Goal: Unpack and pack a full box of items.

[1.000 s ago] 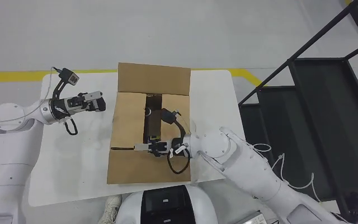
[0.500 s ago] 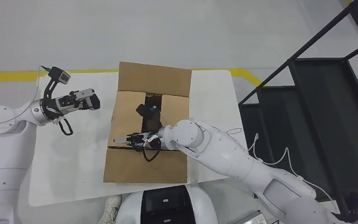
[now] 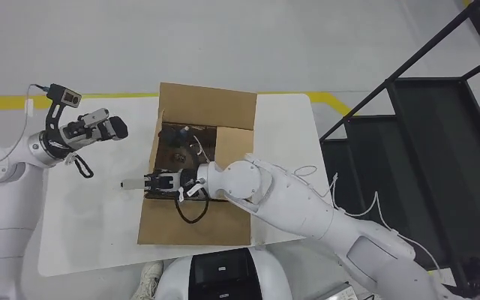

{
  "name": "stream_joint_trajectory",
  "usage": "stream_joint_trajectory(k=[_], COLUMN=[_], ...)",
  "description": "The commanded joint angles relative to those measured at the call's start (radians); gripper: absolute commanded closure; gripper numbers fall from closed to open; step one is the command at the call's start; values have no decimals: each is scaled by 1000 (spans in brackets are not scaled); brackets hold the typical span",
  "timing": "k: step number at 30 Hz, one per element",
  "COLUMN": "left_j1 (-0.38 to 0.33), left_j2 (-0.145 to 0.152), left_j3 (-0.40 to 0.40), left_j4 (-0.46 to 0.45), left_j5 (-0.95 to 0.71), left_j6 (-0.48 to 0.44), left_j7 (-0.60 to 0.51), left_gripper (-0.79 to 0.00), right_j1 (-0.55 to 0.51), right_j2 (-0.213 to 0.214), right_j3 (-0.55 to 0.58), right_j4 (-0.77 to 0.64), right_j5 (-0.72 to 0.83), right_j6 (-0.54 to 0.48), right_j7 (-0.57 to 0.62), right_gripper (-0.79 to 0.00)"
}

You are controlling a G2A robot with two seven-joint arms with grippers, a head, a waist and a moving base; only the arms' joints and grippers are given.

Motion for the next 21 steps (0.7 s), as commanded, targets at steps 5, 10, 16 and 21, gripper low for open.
stream_joint_trajectory(k=[5, 10, 16, 21], left_j1=[16, -12, -88, -140], left_j2=[-1, -6, -26, -44], left_j3=[-32, -8, 97, 166], left_j4=[2, 57, 187, 298], left_j5=[-125, -139, 11, 120], left_j6=[-1, 40, 41, 25], left_j7=[-38, -52, 35, 145], left_gripper=[-785, -785, -785, -785], right_j1=[122, 182, 189, 126], right_j2=[-110, -201, -240, -199], right_j3=[-128, -208, -217, -172], right_j4=[155, 291, 366, 309], right_j5=[42, 52, 28, -36], right_j6=[12, 41, 46, 47], right_j7=[-36, -50, -36, -5], right_gripper=[-785, -785, -785, -785])
